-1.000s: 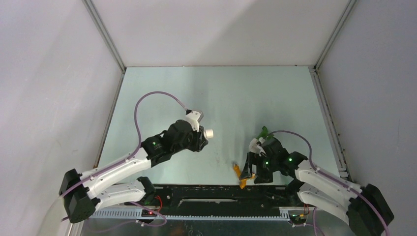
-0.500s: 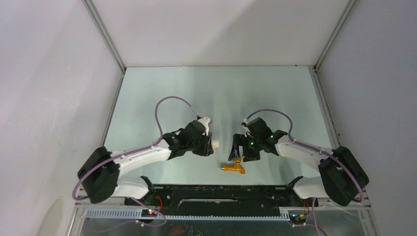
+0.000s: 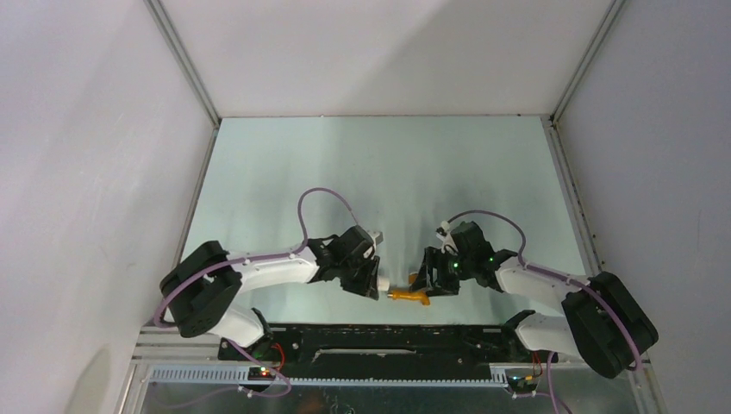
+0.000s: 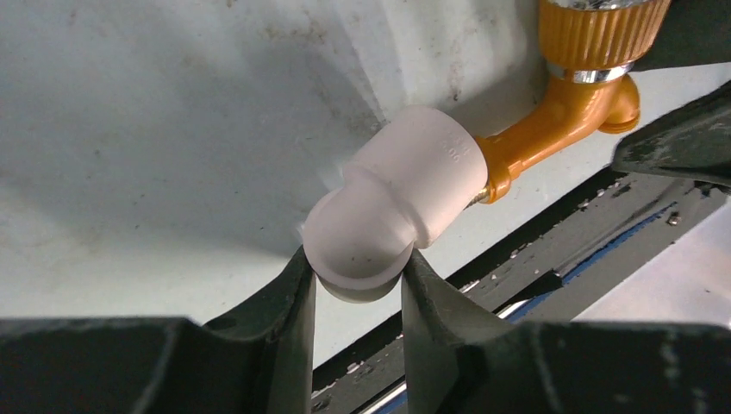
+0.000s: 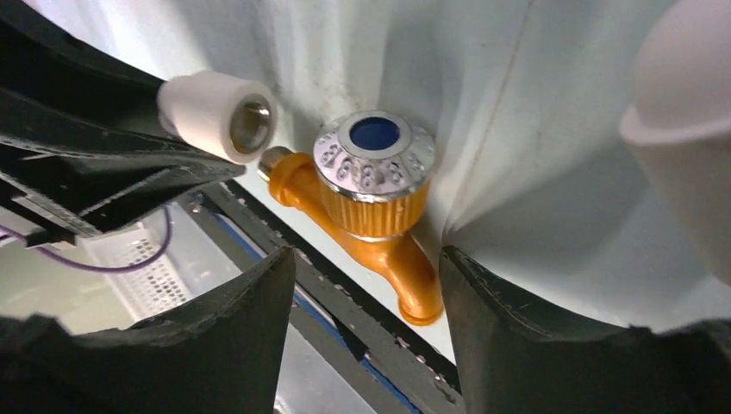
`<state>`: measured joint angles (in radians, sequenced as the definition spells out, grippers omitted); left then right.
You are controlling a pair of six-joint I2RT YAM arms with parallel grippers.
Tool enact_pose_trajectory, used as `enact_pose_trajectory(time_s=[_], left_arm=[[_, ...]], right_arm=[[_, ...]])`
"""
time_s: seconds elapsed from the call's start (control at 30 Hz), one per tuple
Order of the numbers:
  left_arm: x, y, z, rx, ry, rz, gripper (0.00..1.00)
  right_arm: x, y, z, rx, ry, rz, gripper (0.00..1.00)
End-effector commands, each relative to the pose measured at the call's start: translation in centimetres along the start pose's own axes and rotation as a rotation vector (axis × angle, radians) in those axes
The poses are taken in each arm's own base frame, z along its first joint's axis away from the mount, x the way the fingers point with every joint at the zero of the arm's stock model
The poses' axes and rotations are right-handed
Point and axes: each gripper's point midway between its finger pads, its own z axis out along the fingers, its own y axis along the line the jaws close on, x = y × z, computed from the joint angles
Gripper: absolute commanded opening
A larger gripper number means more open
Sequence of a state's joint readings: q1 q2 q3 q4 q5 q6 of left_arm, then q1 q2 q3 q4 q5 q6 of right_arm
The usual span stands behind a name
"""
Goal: Install the water faucets
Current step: Pick up the water faucet from the center of the board.
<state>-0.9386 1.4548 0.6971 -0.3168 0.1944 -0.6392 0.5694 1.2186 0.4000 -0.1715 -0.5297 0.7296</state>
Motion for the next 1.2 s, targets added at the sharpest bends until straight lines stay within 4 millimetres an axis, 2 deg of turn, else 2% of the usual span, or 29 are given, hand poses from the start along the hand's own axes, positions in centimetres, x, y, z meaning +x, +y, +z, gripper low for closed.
enact_pose_trajectory(time_s=[0.0,0.17,0.33,0.47,0.57,0.73,0.83,0.93,1.17], left_arm=[[0.6,-1.3,0.7,0.058,0.055,-0.042,0.00],[1.2,-1.8,1.8,0.093,0.096,-0.078,0.00],[1.4,-1.7,2.5,0.097,0.098,-0.106,0.00],[1.1,-1.7,2.8,0.092,0.092,-0.113,0.00],[0.8,-1.8,3.2,0.103,0.095,-0.122,0.00],[-0.1,-1.6,3.4,0.114,0.066,-0.151,0.00],[-0.4,-1.6,3.5,0.131,0.059,-0.169,0.00],[-0.4,-1.6,3.8,0.139,0.064,-0.177,0.00],[-0.8,-0.8,3.9,0.133,0.046,-0.206,0.00]], right_arm=[[-0.7,0.8,1.0,-0.096,-0.033,0.008,0.64],[-1.1,1.8,0.9,-0.170,-0.066,0.041,0.58],[-2.0,3.5,-0.2,-0.258,-0.131,0.065,0.54],[-1.6,4.1,-0.4,-0.302,-0.117,0.085,0.45],[-1.2,4.0,-0.3,-0.325,-0.118,0.095,0.43],[-0.4,4.0,0.0,-0.367,-0.081,0.102,0.43],[-0.3,4.8,0.0,-0.422,-0.056,0.064,0.48],[-0.3,5.1,0.2,-0.463,-0.045,0.052,0.48],[-0.2,4.8,0.3,-0.473,-0.047,0.076,0.46]])
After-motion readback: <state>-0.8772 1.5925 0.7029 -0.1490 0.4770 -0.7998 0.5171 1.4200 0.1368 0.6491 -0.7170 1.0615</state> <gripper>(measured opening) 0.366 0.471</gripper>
